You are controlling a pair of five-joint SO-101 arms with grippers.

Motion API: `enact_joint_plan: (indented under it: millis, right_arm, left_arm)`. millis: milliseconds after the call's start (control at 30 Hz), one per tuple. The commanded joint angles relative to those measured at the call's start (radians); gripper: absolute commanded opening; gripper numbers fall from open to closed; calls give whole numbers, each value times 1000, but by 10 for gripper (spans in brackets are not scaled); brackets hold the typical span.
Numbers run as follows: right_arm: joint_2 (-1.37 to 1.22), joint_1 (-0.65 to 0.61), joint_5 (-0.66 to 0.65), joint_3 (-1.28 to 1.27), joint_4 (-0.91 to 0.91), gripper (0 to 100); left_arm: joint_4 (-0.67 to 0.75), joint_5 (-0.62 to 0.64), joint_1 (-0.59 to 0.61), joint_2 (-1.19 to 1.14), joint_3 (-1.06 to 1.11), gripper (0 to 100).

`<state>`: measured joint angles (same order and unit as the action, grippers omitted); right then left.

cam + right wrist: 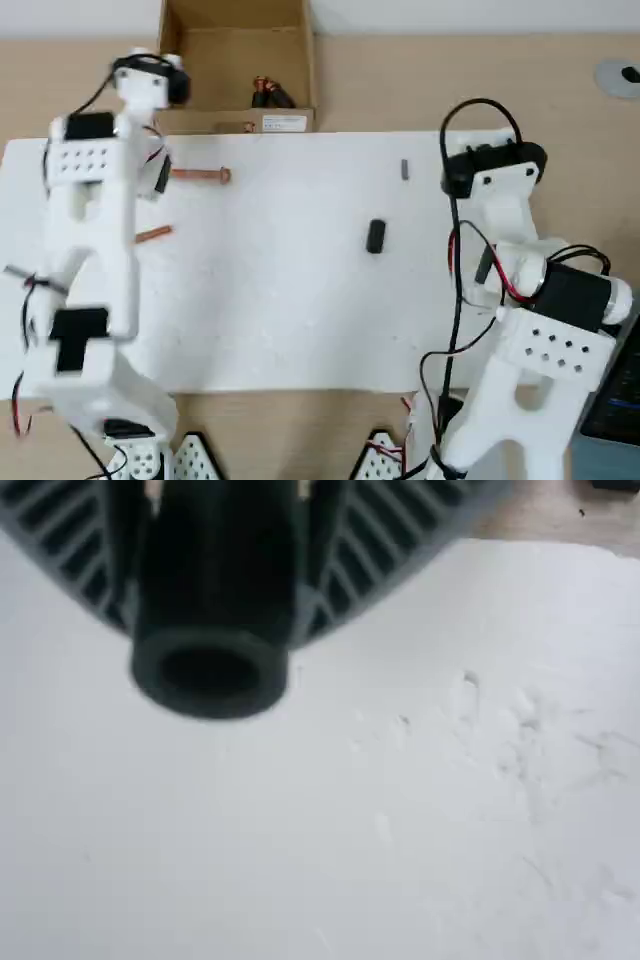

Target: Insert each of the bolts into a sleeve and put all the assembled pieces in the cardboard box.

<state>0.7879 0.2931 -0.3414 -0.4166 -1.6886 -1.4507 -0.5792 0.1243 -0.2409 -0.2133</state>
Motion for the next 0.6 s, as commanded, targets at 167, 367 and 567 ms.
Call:
enact_joint_plan:
  millis: [167,367,567]
  right_arm:
    - [22,33,8,-81,49,10]
    - [22,33,8,-124,72,10]
    - [22,33,8,-125,72,10]
  left_arm:
    - [-267,-233,-23,-348,-624,6]
    - [-299,-416,-25,-487,-792,6]
    - [-299,-591,-40,-553,-809,7]
